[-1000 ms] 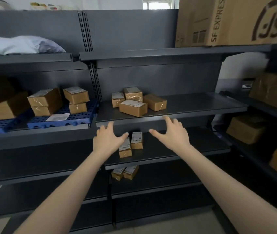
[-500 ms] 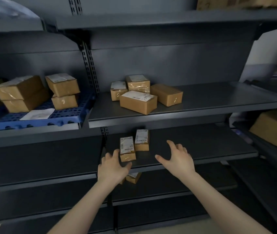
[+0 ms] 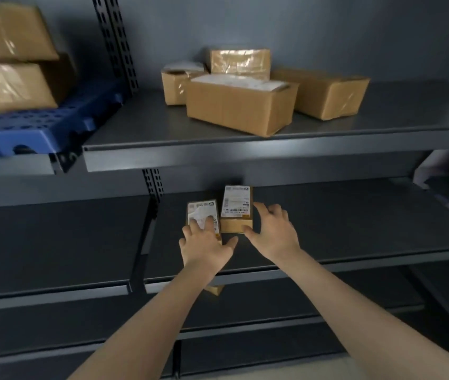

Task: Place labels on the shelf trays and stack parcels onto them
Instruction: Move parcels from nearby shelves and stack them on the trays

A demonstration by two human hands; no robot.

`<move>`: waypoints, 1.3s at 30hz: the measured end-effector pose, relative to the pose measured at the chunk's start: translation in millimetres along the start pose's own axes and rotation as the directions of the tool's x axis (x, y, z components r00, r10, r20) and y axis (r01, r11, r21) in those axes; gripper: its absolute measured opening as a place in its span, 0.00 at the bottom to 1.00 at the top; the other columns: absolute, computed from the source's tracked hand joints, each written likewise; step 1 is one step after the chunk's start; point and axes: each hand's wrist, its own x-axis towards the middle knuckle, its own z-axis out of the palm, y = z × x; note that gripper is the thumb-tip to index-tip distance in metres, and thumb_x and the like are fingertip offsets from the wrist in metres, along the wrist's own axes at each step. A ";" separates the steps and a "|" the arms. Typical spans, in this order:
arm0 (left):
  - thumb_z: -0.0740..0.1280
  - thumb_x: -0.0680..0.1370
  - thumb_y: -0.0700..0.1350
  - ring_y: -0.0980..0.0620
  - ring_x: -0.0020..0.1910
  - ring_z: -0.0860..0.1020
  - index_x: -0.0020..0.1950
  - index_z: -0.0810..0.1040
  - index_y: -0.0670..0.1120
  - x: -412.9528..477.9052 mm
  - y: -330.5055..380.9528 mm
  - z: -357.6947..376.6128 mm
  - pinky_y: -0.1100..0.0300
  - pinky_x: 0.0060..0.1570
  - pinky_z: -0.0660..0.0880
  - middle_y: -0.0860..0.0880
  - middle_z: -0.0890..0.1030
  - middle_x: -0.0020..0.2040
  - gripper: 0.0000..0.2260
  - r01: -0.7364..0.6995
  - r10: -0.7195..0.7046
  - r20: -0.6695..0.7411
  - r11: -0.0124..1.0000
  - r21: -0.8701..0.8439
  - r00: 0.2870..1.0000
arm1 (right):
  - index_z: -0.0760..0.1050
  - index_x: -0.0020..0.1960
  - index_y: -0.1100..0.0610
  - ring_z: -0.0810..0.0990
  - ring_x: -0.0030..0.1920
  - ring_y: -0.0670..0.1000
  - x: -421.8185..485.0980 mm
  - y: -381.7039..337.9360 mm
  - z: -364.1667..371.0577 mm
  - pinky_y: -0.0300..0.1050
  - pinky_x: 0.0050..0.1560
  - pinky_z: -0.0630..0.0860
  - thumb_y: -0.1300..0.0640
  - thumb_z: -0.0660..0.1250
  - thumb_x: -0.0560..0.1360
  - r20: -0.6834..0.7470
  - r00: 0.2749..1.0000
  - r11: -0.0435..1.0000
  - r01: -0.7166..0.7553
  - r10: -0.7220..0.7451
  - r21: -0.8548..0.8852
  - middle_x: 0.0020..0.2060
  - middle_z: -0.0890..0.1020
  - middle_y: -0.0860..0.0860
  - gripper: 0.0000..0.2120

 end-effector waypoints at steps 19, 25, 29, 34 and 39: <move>0.62 0.73 0.63 0.34 0.71 0.57 0.76 0.47 0.60 84.5 -66.2 44.1 0.43 0.68 0.58 0.42 0.48 0.77 0.37 0.008 0.003 -0.058 0.983 0.182 0.998 | 0.55 0.74 0.47 0.53 0.72 0.69 110.1 -15.3 99.9 0.64 0.64 0.67 0.33 0.61 0.71 0.042 0.999 0.985 -0.024 0.032 -0.173 0.74 0.54 0.60 0.37; 0.62 0.72 0.64 0.34 0.68 0.60 0.76 0.49 0.60 90.9 -71.0 52.3 0.43 0.66 0.61 0.41 0.51 0.76 0.36 -0.023 0.050 -0.121 0.976 0.215 0.991 | 0.52 0.75 0.43 0.63 0.66 0.68 105.1 -2.6 114.2 0.54 0.52 0.73 0.33 0.60 0.71 -0.070 0.996 0.971 0.030 -0.048 -0.236 0.75 0.54 0.57 0.37; 0.62 0.72 0.64 0.34 0.68 0.61 0.76 0.49 0.61 89.2 -70.3 52.3 0.43 0.66 0.61 0.42 0.51 0.76 0.36 -0.025 0.054 -0.121 0.974 0.226 0.991 | 0.50 0.75 0.42 0.63 0.66 0.67 101.0 0.7 110.4 0.53 0.52 0.73 0.32 0.59 0.71 -0.037 0.998 0.967 0.035 -0.046 -0.253 0.75 0.54 0.56 0.38; 0.64 0.72 0.62 0.35 0.68 0.60 0.76 0.51 0.60 88.6 -69.2 38.3 0.44 0.67 0.59 0.42 0.53 0.76 0.36 -0.007 0.016 -0.065 0.992 0.126 0.998 | 0.50 0.76 0.43 0.65 0.64 0.64 86.9 9.9 96.1 0.49 0.47 0.70 0.33 0.61 0.70 0.012 0.997 0.957 0.074 -0.073 -0.282 0.75 0.56 0.53 0.39; 0.63 0.73 0.63 0.36 0.66 0.64 0.75 0.57 0.58 71.8 -57.9 16.2 0.45 0.66 0.62 0.42 0.60 0.73 0.33 -0.002 0.011 -0.072 0.992 0.123 0.997 | 0.55 0.75 0.48 0.66 0.63 0.60 65.9 17.5 62.1 0.48 0.47 0.70 0.34 0.62 0.70 -0.048 0.998 0.961 0.036 -0.051 -0.273 0.69 0.65 0.53 0.39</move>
